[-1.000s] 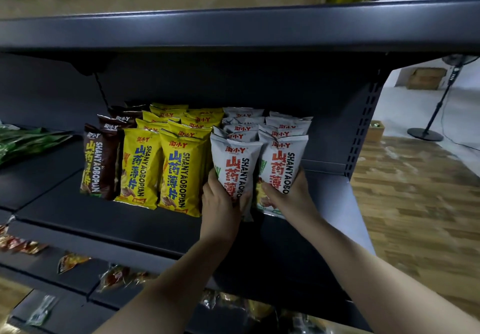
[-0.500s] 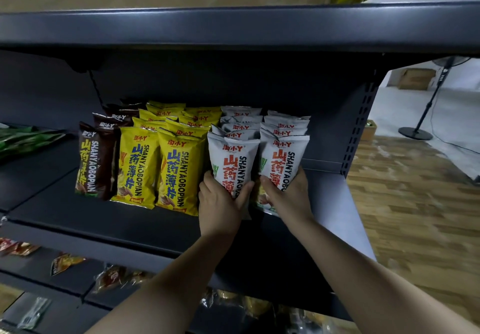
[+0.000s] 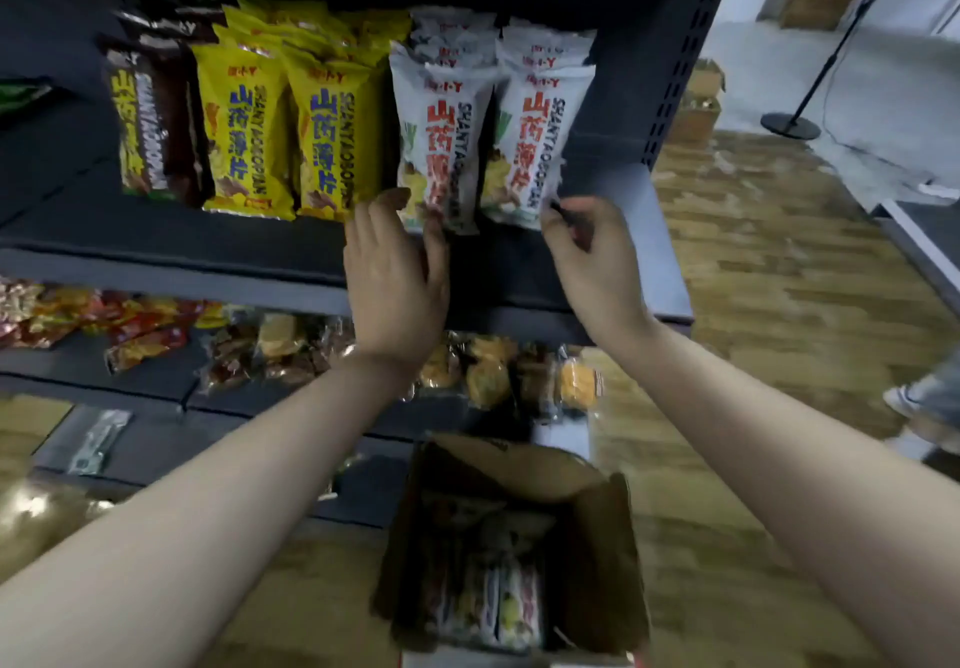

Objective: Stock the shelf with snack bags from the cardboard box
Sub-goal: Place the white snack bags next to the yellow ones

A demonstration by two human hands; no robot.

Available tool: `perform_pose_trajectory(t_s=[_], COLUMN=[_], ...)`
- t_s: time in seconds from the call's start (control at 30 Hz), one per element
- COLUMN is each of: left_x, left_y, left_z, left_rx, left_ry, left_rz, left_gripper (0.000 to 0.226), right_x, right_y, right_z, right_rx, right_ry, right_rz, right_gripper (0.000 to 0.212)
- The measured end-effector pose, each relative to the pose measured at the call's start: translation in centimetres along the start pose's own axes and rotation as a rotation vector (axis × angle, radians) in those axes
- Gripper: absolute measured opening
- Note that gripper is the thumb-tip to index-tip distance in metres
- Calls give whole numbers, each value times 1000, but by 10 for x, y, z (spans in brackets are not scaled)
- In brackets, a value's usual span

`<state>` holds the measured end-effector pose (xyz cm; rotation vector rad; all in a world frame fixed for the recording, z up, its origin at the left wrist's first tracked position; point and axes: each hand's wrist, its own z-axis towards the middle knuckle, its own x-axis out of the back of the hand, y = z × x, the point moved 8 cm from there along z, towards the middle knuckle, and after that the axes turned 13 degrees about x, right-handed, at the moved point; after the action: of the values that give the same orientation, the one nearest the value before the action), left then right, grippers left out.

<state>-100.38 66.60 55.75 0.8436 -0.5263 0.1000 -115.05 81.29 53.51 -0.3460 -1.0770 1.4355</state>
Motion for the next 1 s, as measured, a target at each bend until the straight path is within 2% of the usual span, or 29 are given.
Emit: perform_pose_trajectory(t_s=[0.1, 0.23, 0.37, 0.47, 0.53, 0.77, 0.9, 1.0], left_x=[18, 12, -22, -51, -64, -100, -121, -137], left_y=[-5, -26, -61, -94, -115, -163, -180, -192], left_z=[-50, -125, -199, -244, -265, -303, -312, -321], left_rx=[-31, -19, -3, 137, 226, 185, 138, 167], left_ry=[-126, -399, -729, -965, -1088, -1344, -1381, -1419], left_rz=[-59, 45, 312, 480, 564, 792, 838, 814], left_gripper=[30, 36, 21, 23, 22, 22, 25, 27], right_x=[6, -2, -18, -26, -30, -50, -63, -74], right_y=[-24, -29, 14, 60, 85, 155, 192, 216], right_z=[-56, -138, -213, -260, -280, -315, -328, -341], right_rx=[-6, -49, -228, -325, -368, -468, -484, -494], right_ry=[-102, -378, -708, -945, -1047, -1219, -1297, -1331], right_rz=[45, -32, -171, -317, -377, -470, -531, -544], right_gripper=[18, 19, 22, 32, 34, 41, 48, 46])
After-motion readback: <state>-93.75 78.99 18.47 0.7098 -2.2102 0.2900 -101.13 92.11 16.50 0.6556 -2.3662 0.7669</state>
